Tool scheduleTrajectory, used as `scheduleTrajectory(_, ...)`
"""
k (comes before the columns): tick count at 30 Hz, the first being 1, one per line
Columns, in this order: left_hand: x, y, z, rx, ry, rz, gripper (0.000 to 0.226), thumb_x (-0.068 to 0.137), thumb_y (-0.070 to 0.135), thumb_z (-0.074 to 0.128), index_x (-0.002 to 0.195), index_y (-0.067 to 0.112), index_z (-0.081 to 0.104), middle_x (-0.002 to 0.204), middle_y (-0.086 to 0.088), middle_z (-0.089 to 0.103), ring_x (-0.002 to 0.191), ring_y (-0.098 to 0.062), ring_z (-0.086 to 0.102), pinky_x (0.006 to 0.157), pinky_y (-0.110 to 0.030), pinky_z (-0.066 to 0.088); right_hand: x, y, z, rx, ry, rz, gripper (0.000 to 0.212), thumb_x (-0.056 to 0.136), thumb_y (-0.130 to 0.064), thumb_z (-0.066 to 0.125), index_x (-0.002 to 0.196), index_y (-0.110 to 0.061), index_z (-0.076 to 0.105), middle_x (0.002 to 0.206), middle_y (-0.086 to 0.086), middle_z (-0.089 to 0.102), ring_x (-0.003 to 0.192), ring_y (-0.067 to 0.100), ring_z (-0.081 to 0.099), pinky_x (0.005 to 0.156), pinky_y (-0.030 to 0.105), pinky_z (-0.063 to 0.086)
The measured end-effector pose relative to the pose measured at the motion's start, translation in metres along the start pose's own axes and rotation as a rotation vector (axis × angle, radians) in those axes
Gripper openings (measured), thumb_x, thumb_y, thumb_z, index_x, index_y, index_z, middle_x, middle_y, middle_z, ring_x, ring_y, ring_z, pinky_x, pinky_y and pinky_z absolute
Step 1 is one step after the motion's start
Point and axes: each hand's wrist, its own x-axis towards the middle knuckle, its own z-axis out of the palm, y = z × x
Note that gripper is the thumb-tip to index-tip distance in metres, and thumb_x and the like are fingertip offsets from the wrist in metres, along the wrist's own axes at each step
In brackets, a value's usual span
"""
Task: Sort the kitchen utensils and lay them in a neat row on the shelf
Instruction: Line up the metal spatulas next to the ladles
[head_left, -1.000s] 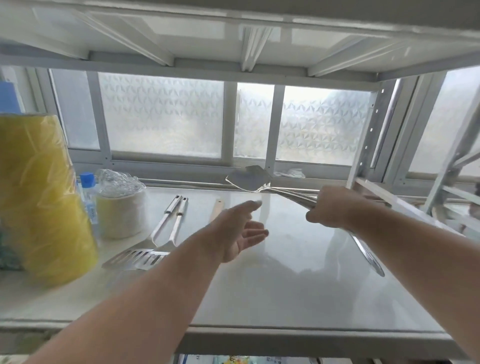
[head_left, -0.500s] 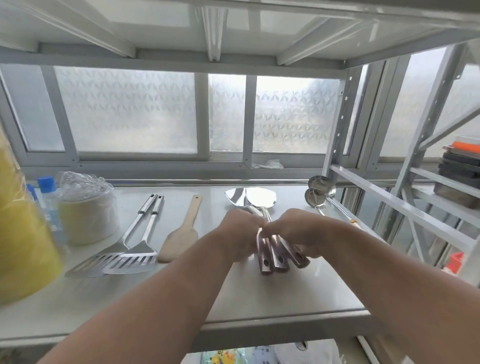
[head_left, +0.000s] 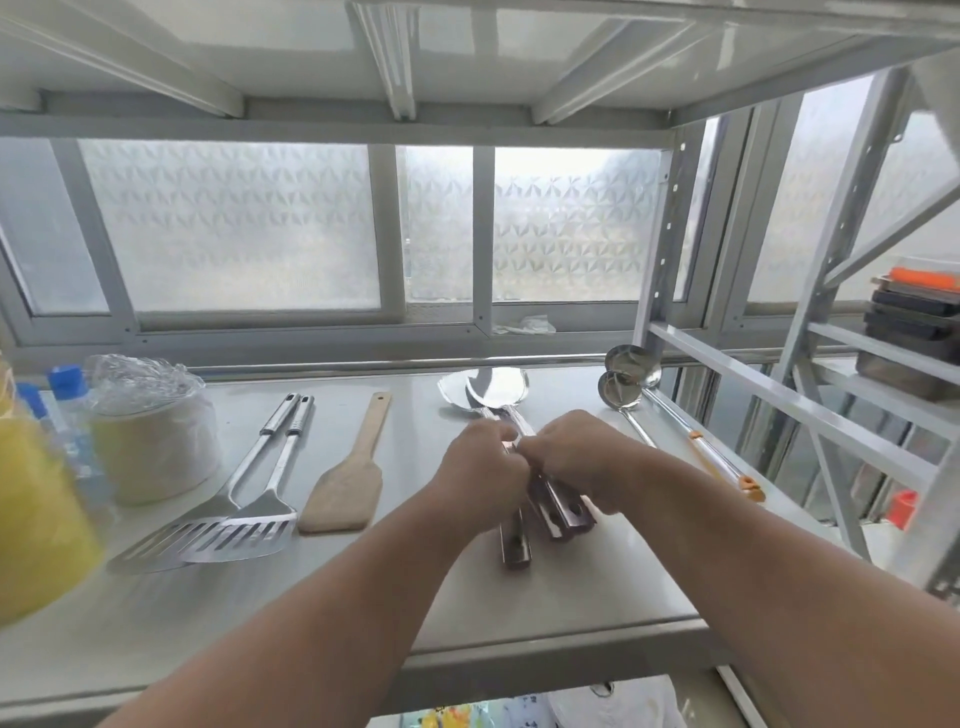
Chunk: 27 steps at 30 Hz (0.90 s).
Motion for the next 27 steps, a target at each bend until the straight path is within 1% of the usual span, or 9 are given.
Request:
scheduleTrajectory(2,-0.004,-0.005,0.001,0.090,-0.041,0.069,0.023,0.093,0.017,0.053,0.104,0.013,0.073,0.095,-0.013,0.076,0.076,-0.026,0.066,0.075,-0.046,0.059,-0.001,0.003,0.000,-0.057,0.083,-0.068,0.027,0.069,-0.036,0.070,0.064,-0.014,0.055,0.057,0.006,0.046,0.057,0.023,0.041,0.054,0.037,0.036)
scheduleTrajectory(4,-0.009,-0.009,0.002,0.199,-0.093,0.120,0.029,0.094,0.031,0.054,0.113,0.027,0.074,0.130,-0.009,0.069,0.114,-0.027,0.068,0.096,-0.039,0.056,0.000,0.009,0.001,-0.151,0.216,-0.140,0.037,0.070,-0.039,0.077,0.073,-0.004,0.066,0.064,0.006,0.061,0.062,0.026,0.055,0.060,0.039,0.050)
scheduleTrajectory(5,-0.011,-0.009,0.003,0.244,-0.118,0.144,0.032,0.095,0.035,0.054,0.120,0.032,0.073,0.146,-0.006,0.060,0.131,-0.026,0.060,0.106,-0.032,0.047,0.000,0.011,0.002,-0.188,0.277,-0.153,0.037,0.071,-0.038,0.078,0.084,-0.004,0.071,0.075,0.007,0.070,0.073,0.027,0.064,0.068,0.037,0.053)
scheduleTrajectory(8,-0.015,-0.005,0.003,0.306,-0.166,0.199,0.036,0.103,0.034,0.055,0.136,0.029,0.068,0.154,-0.002,0.052,0.143,-0.016,0.046,0.098,-0.018,0.030,0.003,0.017,0.000,-0.222,0.427,-0.166,0.024,0.079,-0.026,0.073,0.095,-0.008,0.073,0.091,0.007,0.073,0.089,0.027,0.066,0.073,0.027,0.045)
scheduleTrajectory(11,-0.016,-0.007,0.000,0.422,-0.206,0.201,0.056,0.102,0.048,0.054,0.155,0.031,0.051,0.173,0.004,0.029,0.158,-0.013,0.028,0.122,-0.026,0.024,0.011,0.023,-0.003,-0.304,0.483,-0.116,0.016,0.081,-0.022,0.066,0.085,-0.007,0.067,0.088,0.012,0.070,0.078,0.029,0.056,0.068,0.027,0.039)
scheduleTrajectory(16,-0.022,-0.006,0.004,0.514,-0.254,0.205,0.099,0.081,0.077,0.058,0.163,0.028,0.034,0.178,0.004,0.012,0.160,-0.015,0.023,0.125,-0.035,0.029,0.020,0.027,-0.006,-0.410,0.464,-0.080,0.009,0.080,-0.019,0.065,0.077,-0.015,0.058,0.085,0.011,0.067,0.075,0.029,0.053,0.066,0.027,0.037)
scheduleTrajectory(18,-0.024,-0.007,0.005,0.510,-0.250,0.201,0.101,0.080,0.078,0.058,0.165,0.029,0.031,0.179,0.005,0.008,0.162,-0.015,0.020,0.127,-0.036,0.027,0.018,0.025,-0.008,-0.465,0.458,-0.085,0.009,0.082,-0.021,0.064,0.085,-0.013,0.063,0.094,0.013,0.071,0.082,0.030,0.059,0.069,0.026,0.039)
scheduleTrajectory(22,-0.023,-0.013,0.005,0.471,-0.230,0.209,0.099,0.081,0.077,0.057,0.165,0.034,0.030,0.179,0.008,0.007,0.162,-0.013,0.018,0.128,-0.036,0.024,-0.007,0.026,-0.007,-0.555,0.468,-0.150,0.029,0.081,-0.033,0.062,0.099,-0.011,0.066,0.102,0.012,0.069,0.098,0.032,0.065,0.072,0.028,0.040)
scheduleTrajectory(27,-0.020,-0.016,0.007,0.481,-0.237,0.209,0.099,0.081,0.078,0.057,0.165,0.034,0.029,0.179,0.005,0.005,0.163,-0.014,0.014,0.129,-0.036,0.020,-0.034,0.048,-0.005,-0.581,0.490,-0.206,0.018,0.085,-0.022,0.059,0.099,-0.014,0.067,0.104,0.007,0.062,0.099,0.028,0.062,0.071,0.026,0.035)
